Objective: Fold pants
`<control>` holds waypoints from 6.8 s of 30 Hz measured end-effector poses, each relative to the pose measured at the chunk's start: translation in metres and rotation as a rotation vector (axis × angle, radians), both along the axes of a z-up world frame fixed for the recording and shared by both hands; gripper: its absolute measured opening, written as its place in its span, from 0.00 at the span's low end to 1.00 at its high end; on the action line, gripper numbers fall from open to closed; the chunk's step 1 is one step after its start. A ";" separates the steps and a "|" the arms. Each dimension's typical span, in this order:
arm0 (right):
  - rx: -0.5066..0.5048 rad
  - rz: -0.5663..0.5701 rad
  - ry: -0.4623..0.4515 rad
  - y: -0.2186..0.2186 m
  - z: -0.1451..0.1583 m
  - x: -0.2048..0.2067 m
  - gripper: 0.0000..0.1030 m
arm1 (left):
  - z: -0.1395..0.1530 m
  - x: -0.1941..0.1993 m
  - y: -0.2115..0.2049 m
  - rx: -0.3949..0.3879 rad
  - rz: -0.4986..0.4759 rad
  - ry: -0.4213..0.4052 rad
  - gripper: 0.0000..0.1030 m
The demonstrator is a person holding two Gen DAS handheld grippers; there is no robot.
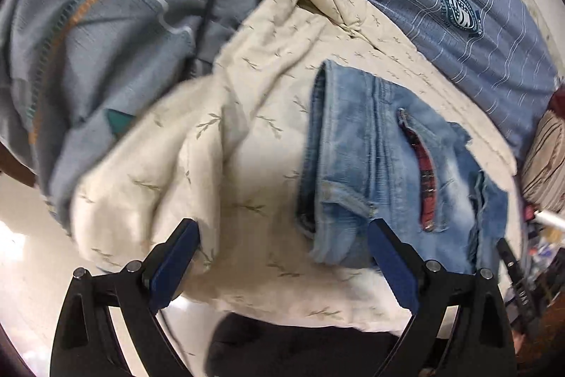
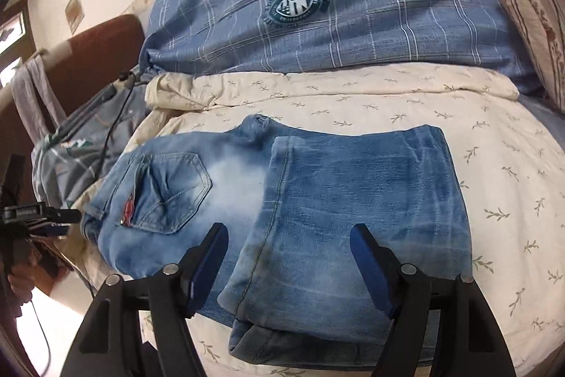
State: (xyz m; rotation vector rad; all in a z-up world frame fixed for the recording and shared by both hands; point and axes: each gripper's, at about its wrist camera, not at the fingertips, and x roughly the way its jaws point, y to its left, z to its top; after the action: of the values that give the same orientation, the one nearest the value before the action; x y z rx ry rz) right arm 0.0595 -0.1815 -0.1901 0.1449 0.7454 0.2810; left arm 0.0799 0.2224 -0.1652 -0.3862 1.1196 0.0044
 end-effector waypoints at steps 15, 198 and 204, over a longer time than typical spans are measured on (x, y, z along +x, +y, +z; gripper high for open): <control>0.049 -0.019 0.037 -0.010 -0.002 0.004 0.73 | -0.021 0.028 -0.044 -0.044 -0.107 0.036 0.83; 0.341 0.098 0.209 -0.063 -0.017 -0.004 0.71 | -0.010 0.027 -0.229 0.405 -0.392 -0.186 0.93; 0.352 0.127 0.200 -0.067 -0.023 -0.003 0.71 | -0.006 0.021 -0.232 0.418 -0.393 -0.200 0.93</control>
State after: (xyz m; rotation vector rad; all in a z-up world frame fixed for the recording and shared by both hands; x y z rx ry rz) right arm 0.0569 -0.2484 -0.2133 0.4654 0.9008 0.5238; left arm 0.1010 -0.0093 -0.1712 0.2058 0.9510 -0.1411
